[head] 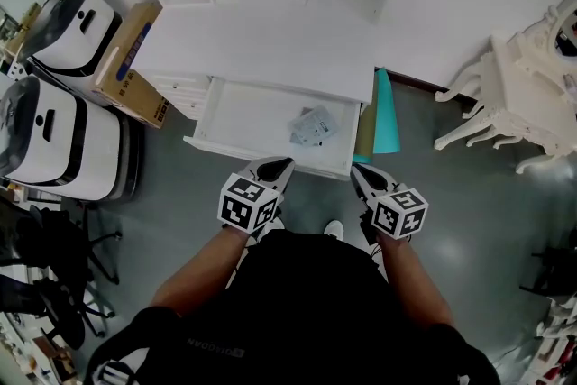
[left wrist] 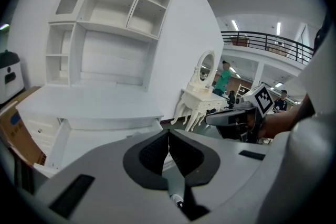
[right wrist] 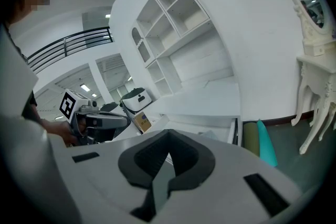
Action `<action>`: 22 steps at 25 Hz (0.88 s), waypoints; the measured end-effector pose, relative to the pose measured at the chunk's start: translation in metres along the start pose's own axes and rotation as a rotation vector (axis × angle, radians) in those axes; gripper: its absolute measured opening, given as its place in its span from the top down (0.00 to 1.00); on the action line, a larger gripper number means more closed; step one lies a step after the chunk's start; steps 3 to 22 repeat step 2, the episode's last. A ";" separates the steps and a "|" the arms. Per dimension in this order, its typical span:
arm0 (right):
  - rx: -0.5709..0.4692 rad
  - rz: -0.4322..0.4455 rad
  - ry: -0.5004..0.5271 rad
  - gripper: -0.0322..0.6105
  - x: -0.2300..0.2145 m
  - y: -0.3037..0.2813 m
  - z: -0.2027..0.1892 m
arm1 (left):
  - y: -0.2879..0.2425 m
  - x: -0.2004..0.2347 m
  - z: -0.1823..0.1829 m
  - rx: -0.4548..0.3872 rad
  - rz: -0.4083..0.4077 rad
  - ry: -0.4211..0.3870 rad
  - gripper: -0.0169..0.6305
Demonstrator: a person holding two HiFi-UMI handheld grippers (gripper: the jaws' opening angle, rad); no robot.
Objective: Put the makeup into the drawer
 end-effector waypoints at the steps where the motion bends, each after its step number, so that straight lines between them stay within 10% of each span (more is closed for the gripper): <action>1: 0.001 -0.001 0.000 0.91 0.000 0.000 0.000 | 0.000 0.000 0.000 -0.001 -0.001 0.000 0.96; 22: 0.001 -0.001 0.000 0.91 0.001 0.000 -0.001 | 0.001 -0.001 0.000 -0.003 -0.001 -0.001 0.96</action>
Point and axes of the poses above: the fingertips, and each gripper's own axes: y backward along the fingers, x to its left, z out of its top, the point moved 3 cm from there along y, backward along the fingers, and after that the axes turned 5 degrees about -z, right-handed, at the moved point
